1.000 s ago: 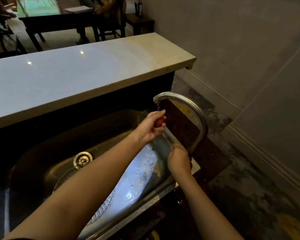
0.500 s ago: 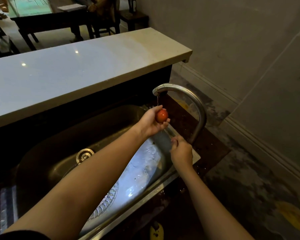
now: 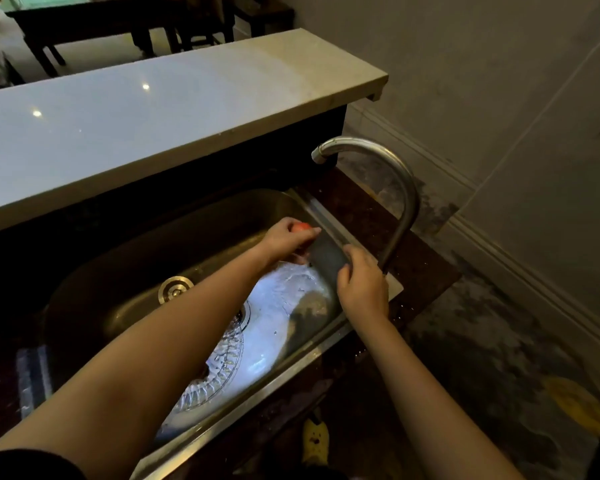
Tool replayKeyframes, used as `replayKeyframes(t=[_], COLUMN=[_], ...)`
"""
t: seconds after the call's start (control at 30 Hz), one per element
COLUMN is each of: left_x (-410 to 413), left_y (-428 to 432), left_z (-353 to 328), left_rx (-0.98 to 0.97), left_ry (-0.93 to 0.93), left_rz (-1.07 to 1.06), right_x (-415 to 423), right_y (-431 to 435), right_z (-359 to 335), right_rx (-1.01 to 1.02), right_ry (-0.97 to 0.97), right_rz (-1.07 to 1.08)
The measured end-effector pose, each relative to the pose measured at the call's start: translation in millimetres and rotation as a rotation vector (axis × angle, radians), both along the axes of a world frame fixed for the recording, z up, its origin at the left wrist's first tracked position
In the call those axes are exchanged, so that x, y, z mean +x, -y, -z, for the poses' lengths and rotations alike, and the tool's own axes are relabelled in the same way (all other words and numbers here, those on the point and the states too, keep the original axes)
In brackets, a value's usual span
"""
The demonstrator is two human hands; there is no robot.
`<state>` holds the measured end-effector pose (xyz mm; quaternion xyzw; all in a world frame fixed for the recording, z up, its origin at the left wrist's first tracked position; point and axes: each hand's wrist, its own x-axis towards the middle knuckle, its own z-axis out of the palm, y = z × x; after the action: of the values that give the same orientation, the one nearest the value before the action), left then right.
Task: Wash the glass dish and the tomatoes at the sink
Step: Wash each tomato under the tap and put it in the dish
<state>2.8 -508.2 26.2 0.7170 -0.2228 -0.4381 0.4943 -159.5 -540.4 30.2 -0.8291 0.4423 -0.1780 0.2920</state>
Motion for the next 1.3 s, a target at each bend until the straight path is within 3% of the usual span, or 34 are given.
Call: replayKeyframes(t=[0.1, 0.2, 0.3, 0.4, 0.53, 0.8, 0.97, 1.03, 1.17, 1.3], left_x=[11.8, 31.0, 50.4, 64.3, 72.1, 83.7, 82.0, 73.7, 49.3, 44.8], left_y=[-27.3, -64.9, -108.5, -152.0, -200.0, -231.1, -229.8, -230.0, -229.0, -218.8], left_z=[15.6, 39.1, 63.3, 82.2, 106.7, 181.6, 211.8, 216.9, 228.0, 230.4], left_rx=[0.102, 0.219, 0.358, 0.497, 0.521, 0.643, 0.598, 0.554, 0.700, 0.709], left_ry=[0.152, 0.167, 0.227, 0.455, 0.542, 0.615, 0.534, 0.508, 0.738, 0.783], left_rz=[0.060, 0.024, -0.050, -0.053, -0.157, -0.375, -0.420, -0.427, -0.219, -0.173], right_x=[14.6, 38.1, 63.5, 82.9, 109.0, 156.7, 169.1, 168.2, 166.5, 168.3], right_y=[-14.8, -24.7, -36.1, -51.4, -63.5, -89.4, -97.1, -99.2, -104.5, -107.6], right_z=[0.2, 9.9, 31.4, 62.4, 106.0, 172.0, 202.0, 211.6, 224.7, 227.2], right_rx=[-0.052, 0.204, 0.434, 0.615, 0.632, 0.605, 0.542, 0.522, 0.497, 0.502], right_ry=[0.072, 0.061, -0.112, -0.318, -0.508, -0.732, -0.686, -0.674, -0.596, -0.410], right_rz=[-0.094, -0.199, -0.369, -0.517, -0.631, -0.600, -0.325, -0.335, -0.373, -0.390])
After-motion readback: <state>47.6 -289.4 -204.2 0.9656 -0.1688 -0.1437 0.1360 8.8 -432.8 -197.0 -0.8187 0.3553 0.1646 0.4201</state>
